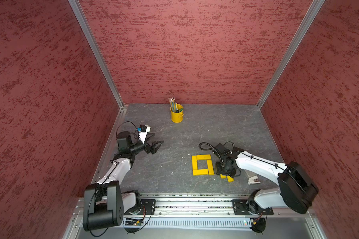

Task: Assemble the number 8 with building blocks
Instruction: Pick up the building block from the center of the board.

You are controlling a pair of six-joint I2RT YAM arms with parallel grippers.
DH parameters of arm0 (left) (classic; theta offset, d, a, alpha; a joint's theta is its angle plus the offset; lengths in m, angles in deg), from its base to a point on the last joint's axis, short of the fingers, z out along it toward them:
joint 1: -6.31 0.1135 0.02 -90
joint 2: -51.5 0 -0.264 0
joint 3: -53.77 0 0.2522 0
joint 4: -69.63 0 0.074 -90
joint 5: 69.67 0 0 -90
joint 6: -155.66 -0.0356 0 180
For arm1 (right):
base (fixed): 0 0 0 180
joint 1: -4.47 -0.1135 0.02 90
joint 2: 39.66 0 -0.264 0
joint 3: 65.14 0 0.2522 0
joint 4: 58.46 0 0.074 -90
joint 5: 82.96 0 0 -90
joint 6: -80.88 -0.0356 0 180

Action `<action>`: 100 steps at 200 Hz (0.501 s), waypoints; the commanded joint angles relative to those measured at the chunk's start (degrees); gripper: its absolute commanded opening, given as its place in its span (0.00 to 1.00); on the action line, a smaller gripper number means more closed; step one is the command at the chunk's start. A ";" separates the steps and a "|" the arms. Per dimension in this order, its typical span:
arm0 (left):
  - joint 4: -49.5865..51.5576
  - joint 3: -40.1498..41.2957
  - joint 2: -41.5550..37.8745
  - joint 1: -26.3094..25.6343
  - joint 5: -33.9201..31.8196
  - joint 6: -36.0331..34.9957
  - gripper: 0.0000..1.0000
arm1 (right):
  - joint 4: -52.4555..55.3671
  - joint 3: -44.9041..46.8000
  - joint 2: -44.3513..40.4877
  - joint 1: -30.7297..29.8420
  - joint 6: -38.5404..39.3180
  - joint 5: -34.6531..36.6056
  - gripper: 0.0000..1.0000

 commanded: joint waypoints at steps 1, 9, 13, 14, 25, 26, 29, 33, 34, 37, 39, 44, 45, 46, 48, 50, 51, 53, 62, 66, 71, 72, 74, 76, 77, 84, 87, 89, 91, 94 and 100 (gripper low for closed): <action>-0.02 -0.62 -0.68 0.25 0.80 -0.44 1.00 | -1.59 0.41 1.34 0.56 0.29 2.46 0.54; -0.02 -0.58 -0.79 0.28 0.80 -0.38 1.00 | -1.52 0.07 1.89 0.71 0.37 2.98 0.51; 0.05 -0.58 -0.86 0.29 0.80 -0.39 1.00 | -1.45 -0.10 2.16 0.73 0.38 3.24 0.50; 0.06 -0.54 -0.87 0.31 0.80 -0.38 1.00 | -1.44 -0.10 2.20 0.73 0.42 3.33 0.50; -0.03 -0.56 -0.96 0.32 0.72 -0.46 1.00 | -1.48 -0.50 2.24 0.83 0.85 3.53 0.48; -0.02 -0.53 -0.92 0.32 0.72 -0.50 1.00 | -1.41 -0.52 2.24 0.83 0.88 3.60 0.48; -0.06 -0.55 -0.89 0.32 0.72 -0.49 1.00 | -1.51 -0.61 2.99 0.89 0.95 3.65 0.48; -0.10 -0.55 -0.87 0.32 0.72 -0.47 1.00 | -1.58 -0.72 3.81 0.86 1.10 3.68 0.47; -0.10 -0.52 -0.83 0.32 0.72 -0.46 1.00 | -1.60 -0.81 3.86 0.89 1.18 3.68 0.46; -0.06 -0.57 -0.76 0.32 0.70 -0.50 0.99 | -1.65 -0.85 3.95 0.89 1.24 3.64 0.46; -0.09 -0.58 -0.78 0.32 0.71 -0.47 1.00 | -1.71 -0.93 4.05 0.95 1.25 3.63 0.45; -0.19 -0.62 -0.71 0.32 0.72 -0.47 1.00 | -1.78 -1.15 4.27 0.95 1.42 3.59 0.45; -0.19 -0.60 -0.71 0.32 0.72 -0.46 1.00 | -1.78 -1.20 4.31 0.98 1.43 3.64 0.45; -0.19 -0.59 -0.66 0.32 0.72 -0.46 1.00 | -1.78 -1.22 4.33 0.94 1.48 3.66 0.45; -0.13 -0.56 -0.65 0.32 0.72 -0.46 1.00 | -1.78 -1.24 4.41 0.98 1.51 3.68 0.45; -0.13 -0.56 -0.62 0.32 0.72 -0.46 1.00 | -1.78 -1.31 4.43 0.99 1.54 3.72 0.45; -0.16 -0.52 -0.62 0.32 0.72 -0.46 1.00 | -1.78 -1.32 4.52 1.00 1.53 3.75 0.45; -0.18 -0.57 -0.62 0.32 0.72 -0.50 1.00 | -1.89 -1.33 4.52 1.00 1.55 3.81 0.45; -0.28 -0.45 -0.53 0.32 0.72 -0.51 1.00 | -2.03 -1.42 4.70 1.07 1.61 3.87 0.45; -0.40 -0.43 -0.45 0.32 0.72 -0.54 1.00 | -2.06 -1.55 4.70 1.06 1.70 3.86 0.45; -0.30 -0.49 -0.43 0.32 0.76 -0.42 1.00 | -2.13 -1.59 4.82 1.07 1.70 3.89 0.45; -0.33 -0.49 -0.43 0.32 0.78 -0.44 1.00 | -2.13 -1.64 4.81 1.08 1.70 3.87 0.45; -0.25 -0.49 -0.44 0.32 0.75 -0.45 1.00 | -2.20 -1.67 4.82 1.08 1.65 3.93 0.45; -0.36 -0.47 -0.40 0.32 0.79 -0.46 1.00 | -2.22 -1.64 4.86 1.06 1.69 3.94 0.45; -0.36 -0.48 -0.42 0.32 0.80 -0.50 1.00 | -2.26 -1.62 4.83 1.07 1.69 3.94 0.45; -0.42 -0.42 -0.40 0.32 0.78 -0.46 1.00 | -2.38 -1.73 4.96 1.13 1.77 3.86 0.45; -0.44 -0.41 -0.36 0.32 0.75 -0.46 1.00 | -2.40 -1.82 5.01 1.17 1.78 3.81 0.45; -0.41 -0.41 -0.35 0.32 0.72 -0.46 1.00 | -2.40 -1.85 4.98 1.13 1.79 3.85 0.45; -0.51 -0.41 -0.35 0.32 0.72 -0.48 1.00 | -2.40 -1.93 5.03 1.16 1.79 3.79 0.45; -0.54 -0.41 -0.31 0.32 0.74 -0.54 1.00 | -2.48 -2.01 5.08 1.14 1.84 3.77 0.45; -0.59 -0.36 -0.35 0.30 0.76 -0.49 1.00 | -2.57 -2.09 5.29 1.12 1.87 3.68 0.42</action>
